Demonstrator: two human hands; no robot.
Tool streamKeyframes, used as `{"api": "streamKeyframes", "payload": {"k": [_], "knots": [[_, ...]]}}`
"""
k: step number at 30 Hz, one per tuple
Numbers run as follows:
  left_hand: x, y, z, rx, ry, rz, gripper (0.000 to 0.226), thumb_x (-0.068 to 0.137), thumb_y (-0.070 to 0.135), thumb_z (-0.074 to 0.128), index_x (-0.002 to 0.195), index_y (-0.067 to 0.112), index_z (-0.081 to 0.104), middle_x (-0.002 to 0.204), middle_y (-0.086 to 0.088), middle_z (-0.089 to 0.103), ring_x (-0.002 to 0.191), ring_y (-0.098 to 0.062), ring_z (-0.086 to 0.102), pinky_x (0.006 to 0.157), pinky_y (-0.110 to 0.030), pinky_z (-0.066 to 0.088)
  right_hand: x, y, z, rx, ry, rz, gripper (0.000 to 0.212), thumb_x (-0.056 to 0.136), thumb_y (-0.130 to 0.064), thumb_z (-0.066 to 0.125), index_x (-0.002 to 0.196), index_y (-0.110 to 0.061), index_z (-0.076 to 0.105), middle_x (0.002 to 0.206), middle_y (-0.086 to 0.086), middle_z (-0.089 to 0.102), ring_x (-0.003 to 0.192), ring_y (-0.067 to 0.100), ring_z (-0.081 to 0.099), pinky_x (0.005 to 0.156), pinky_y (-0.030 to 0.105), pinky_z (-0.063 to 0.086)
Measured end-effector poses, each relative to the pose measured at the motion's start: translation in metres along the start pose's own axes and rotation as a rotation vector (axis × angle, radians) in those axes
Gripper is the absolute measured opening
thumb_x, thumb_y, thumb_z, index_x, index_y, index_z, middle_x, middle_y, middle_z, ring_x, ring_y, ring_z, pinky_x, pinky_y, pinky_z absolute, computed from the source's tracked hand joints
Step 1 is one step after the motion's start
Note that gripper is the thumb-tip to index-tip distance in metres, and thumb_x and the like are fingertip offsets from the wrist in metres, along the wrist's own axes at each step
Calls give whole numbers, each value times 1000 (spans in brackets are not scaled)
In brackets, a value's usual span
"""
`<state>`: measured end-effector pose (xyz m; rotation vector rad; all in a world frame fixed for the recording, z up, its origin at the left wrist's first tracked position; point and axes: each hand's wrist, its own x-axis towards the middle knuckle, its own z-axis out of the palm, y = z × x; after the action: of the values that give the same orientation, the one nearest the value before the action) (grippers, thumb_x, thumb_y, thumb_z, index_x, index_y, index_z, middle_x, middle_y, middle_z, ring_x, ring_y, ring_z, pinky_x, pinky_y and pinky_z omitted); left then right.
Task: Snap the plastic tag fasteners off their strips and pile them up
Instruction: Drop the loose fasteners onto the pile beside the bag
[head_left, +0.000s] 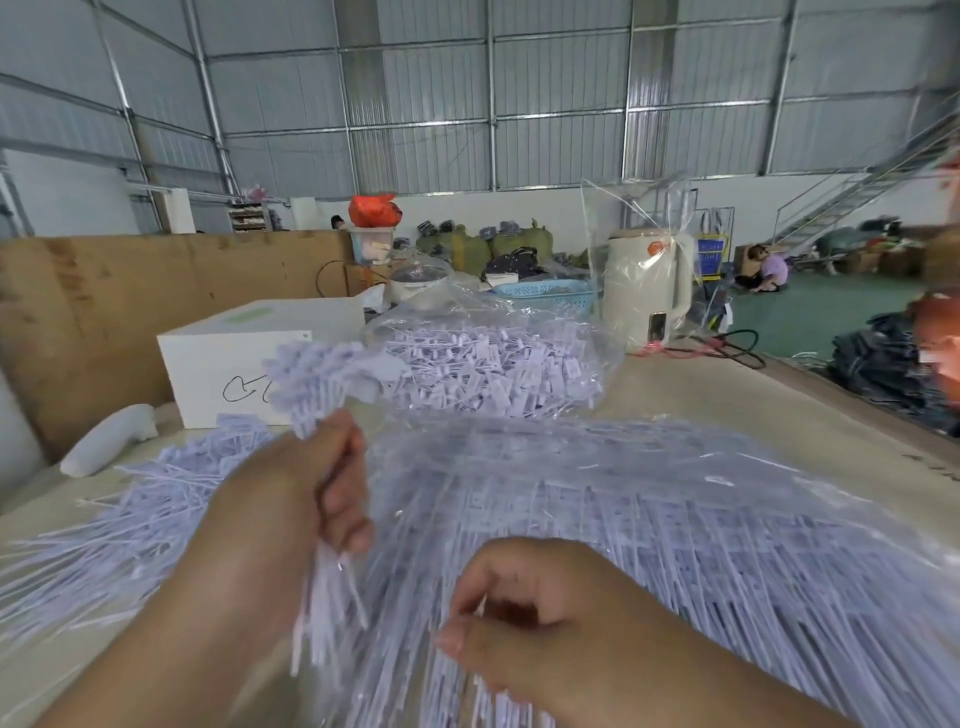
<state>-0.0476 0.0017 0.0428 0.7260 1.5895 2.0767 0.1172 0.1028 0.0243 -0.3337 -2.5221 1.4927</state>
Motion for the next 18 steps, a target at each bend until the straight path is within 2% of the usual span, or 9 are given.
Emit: {"api": "streamKeyframes", "payload": {"k": [1,3,5,7,9,11,13,16,18], "knots": [[8,-2,-11,183,93,38,35,94,30,56,64,15,48,44,0,33,34,-15,29,40,-26,34,-3,4,-5,-65,30,-25,22,80,-51,69,85,-30,64,61,-15,60,54,-2,51,60,20,41],[22,-5,-29,662,252,136,32,98,34,52,74,15,40,53,-2,45,43,-19,39,51,-31,31,-2,7,-10,-271,121,-57,24,83,-52,64,92,-30,61,64,-17,60,54,-2,51,58,19,38],[31,-13,-43,1082,306,130,26,96,37,49,89,17,36,72,-4,56,63,-23,52,57,-34,34,3,11,-8,-365,195,-86,23,87,-51,60,95,-30,58,68,-14,60,58,-1,52,60,19,41],[33,-18,-49,1322,281,63,23,94,36,46,95,14,39,81,-4,54,73,-24,53,64,-36,40,1,9,-17,-483,270,-71,17,90,-49,54,93,-33,53,76,-14,60,67,0,54,66,19,45],[33,-24,-49,1503,267,27,27,93,38,44,103,13,48,90,-4,48,83,-26,49,75,-40,46,-1,10,-22,-580,312,-85,14,94,-45,48,91,-32,51,85,-14,60,80,1,55,74,23,48],[32,-28,-46,1619,267,6,36,94,43,43,115,14,49,107,-6,46,100,-30,46,87,-42,44,1,13,-25,-672,355,-146,19,98,-40,41,92,-26,53,90,-9,59,87,5,52,79,27,46],[30,-31,-42,1651,260,-3,38,95,47,40,119,18,47,119,-5,46,112,-30,44,91,-43,41,3,18,-27,-757,391,-180,25,100,-34,36,93,-22,56,91,-6,58,88,8,49,80,28,44],[30,-33,-40,1692,220,7,39,95,47,37,123,22,48,127,-2,43,117,-28,43,94,-44,39,6,26,-27,-798,438,-170,21,97,-27,39,94,-18,59,92,-1,60,90,19,55,83,34,45],[28,-33,-38,1667,213,43,43,94,47,42,129,23,49,138,-2,40,124,-30,40,99,-46,36,9,31,-30,-887,393,-120,23,99,-26,39,106,-17,60,110,0,59,109,19,51,99,36,41]]}}
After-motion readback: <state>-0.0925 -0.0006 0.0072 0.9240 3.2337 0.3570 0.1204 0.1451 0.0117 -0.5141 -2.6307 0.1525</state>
